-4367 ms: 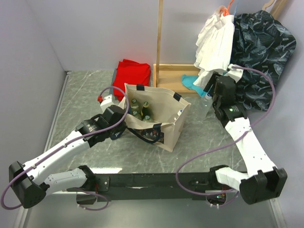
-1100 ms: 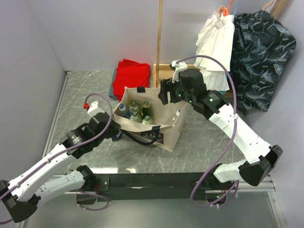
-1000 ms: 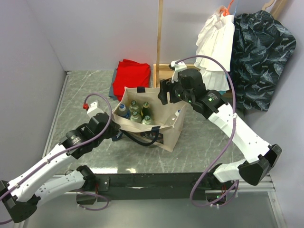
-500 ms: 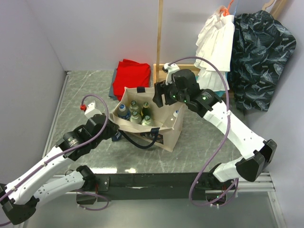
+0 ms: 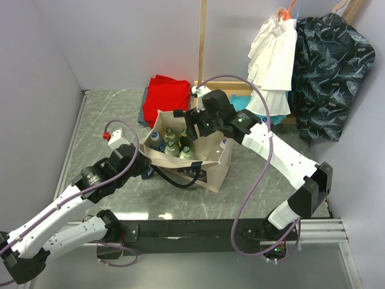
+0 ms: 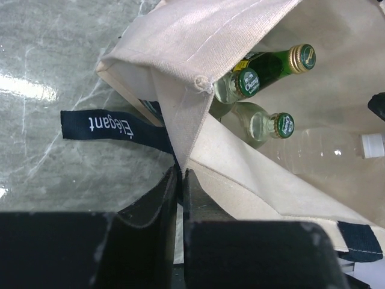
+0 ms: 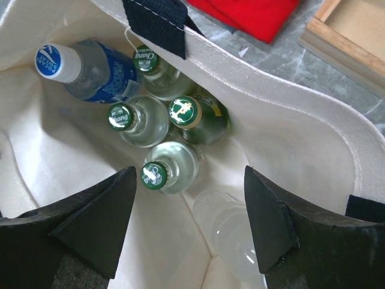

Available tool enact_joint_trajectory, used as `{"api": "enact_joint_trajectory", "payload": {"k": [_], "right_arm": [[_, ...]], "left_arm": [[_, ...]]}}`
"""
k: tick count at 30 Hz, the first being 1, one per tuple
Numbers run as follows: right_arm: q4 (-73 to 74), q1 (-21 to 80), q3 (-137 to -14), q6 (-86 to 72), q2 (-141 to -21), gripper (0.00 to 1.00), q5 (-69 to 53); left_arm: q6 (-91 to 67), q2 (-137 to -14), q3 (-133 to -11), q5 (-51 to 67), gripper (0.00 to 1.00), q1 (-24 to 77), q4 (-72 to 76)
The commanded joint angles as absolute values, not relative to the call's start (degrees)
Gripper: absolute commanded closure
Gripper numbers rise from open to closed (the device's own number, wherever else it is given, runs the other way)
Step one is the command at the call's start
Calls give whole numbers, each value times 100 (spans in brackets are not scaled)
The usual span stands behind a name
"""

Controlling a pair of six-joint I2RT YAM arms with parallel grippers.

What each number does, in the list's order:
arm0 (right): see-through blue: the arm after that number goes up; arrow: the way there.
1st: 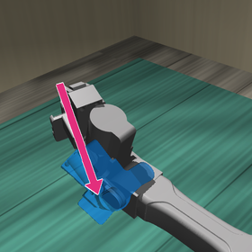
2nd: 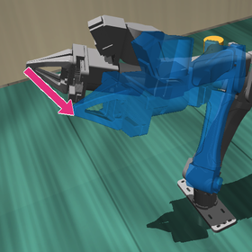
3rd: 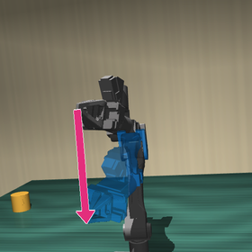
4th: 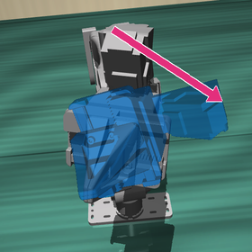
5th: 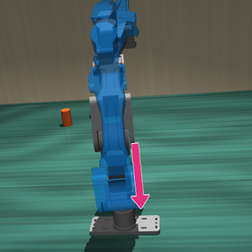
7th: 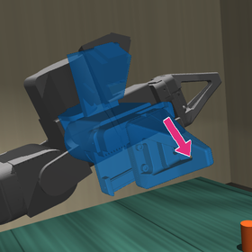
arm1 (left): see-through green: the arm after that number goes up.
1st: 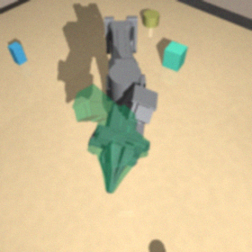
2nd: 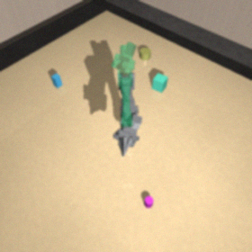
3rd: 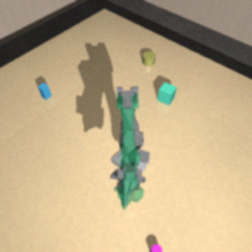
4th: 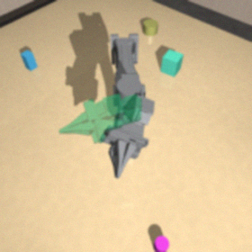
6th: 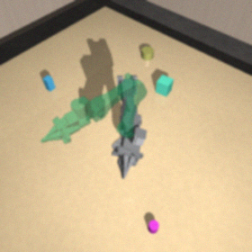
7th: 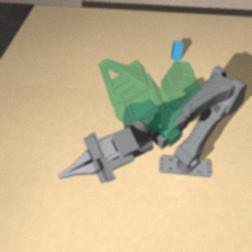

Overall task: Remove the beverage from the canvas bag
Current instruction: Take out the drink from the canvas bag.

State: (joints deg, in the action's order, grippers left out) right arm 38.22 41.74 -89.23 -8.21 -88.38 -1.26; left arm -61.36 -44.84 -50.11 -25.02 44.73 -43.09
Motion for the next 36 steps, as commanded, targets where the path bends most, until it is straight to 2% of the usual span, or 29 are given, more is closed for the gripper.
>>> {"api": "enact_joint_trajectory", "payload": {"k": [1, 20, 27, 36], "right_arm": [[3683, 4201, -9026, -747, -8859, 22, -79], [3639, 4210, -9237, -677, -9158, 22, -176], [4307, 4219, -10239, -360, -9747, 23, 71], [4131, 4219, -10063, -624, -9729, 23, 71]], "left_arm": [[-5836, -4605, -5168, -2540, 90, 4474, -4448], [-5713, -4799, -5238, -2505, 87, 4482, -4227], [-5739, -4772, -5238, -2558, 87, 4474, -4263], [-5731, -4834, -5238, -2531, 87, 4482, -4201]]}}
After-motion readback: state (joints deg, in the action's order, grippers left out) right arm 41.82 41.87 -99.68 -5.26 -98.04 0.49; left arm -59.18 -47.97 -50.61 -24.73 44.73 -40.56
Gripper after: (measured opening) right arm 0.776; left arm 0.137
